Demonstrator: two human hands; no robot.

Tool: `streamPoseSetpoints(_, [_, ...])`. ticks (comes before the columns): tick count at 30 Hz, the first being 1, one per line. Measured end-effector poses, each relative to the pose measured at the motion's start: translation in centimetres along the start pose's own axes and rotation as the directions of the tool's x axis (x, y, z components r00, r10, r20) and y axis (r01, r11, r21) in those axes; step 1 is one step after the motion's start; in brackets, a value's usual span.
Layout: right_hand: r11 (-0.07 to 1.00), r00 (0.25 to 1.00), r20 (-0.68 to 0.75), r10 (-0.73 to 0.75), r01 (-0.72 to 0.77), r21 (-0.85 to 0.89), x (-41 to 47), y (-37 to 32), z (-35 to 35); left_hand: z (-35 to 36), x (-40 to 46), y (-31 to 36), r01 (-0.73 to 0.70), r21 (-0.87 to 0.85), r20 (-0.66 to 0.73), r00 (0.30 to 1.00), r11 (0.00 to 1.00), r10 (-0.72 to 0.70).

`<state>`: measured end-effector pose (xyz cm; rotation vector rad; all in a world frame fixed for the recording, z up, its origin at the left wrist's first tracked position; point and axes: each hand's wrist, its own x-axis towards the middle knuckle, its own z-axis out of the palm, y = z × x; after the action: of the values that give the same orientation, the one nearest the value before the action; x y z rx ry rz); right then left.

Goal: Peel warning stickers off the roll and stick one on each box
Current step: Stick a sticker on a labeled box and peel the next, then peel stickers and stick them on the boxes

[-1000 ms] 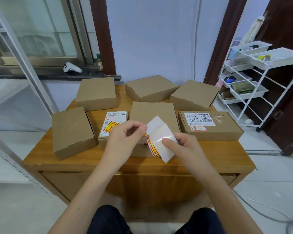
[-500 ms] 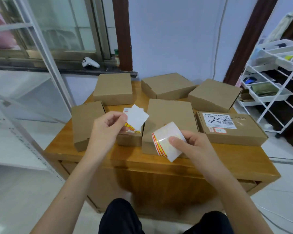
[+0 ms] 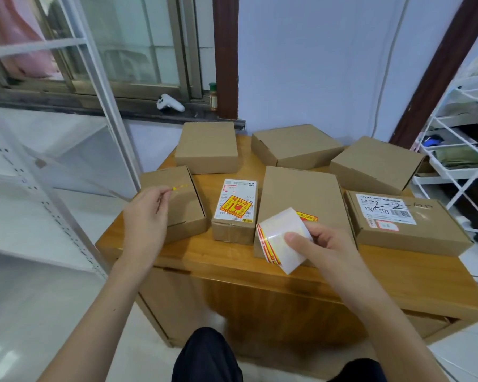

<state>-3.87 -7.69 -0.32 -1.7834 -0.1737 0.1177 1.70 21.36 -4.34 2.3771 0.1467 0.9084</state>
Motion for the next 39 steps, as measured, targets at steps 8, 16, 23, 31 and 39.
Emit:
streamPoseSetpoints(8, [1.000,1.000,0.012,-0.015,0.015,-0.007,0.4,0.1,0.1,0.8,-1.7,-2.0,-0.078,0.133,0.137,0.989,0.988,0.060])
streamPoseSetpoints(16, [0.999,1.000,-0.005,-0.011,0.011,0.032,0.2,0.2,-0.2,0.7,-1.5,-1.4,-0.053,0.297,0.302,0.952,0.954,-0.041])
streamPoseSetpoints(23, [0.997,1.000,-0.017,-0.018,0.019,0.068,-0.1,0.4,-0.8,0.7,-1.5,0.4,-0.120,0.524,0.435,0.889,0.843,-0.144])
streamPoseSetpoints(31, [0.994,0.998,-0.018,-0.056,0.057,0.096,-0.8,0.7,-1.9,-0.3,-5.3,12.0,0.286,-0.414,0.556,0.831,0.864,-0.008])
streamPoseSetpoints(39, [0.976,0.984,-0.050,-0.171,0.176,0.128,-2.3,-0.1,-3.6,1.9,-7.3,16.3,0.286,-0.482,0.470,0.882,0.828,-0.031])
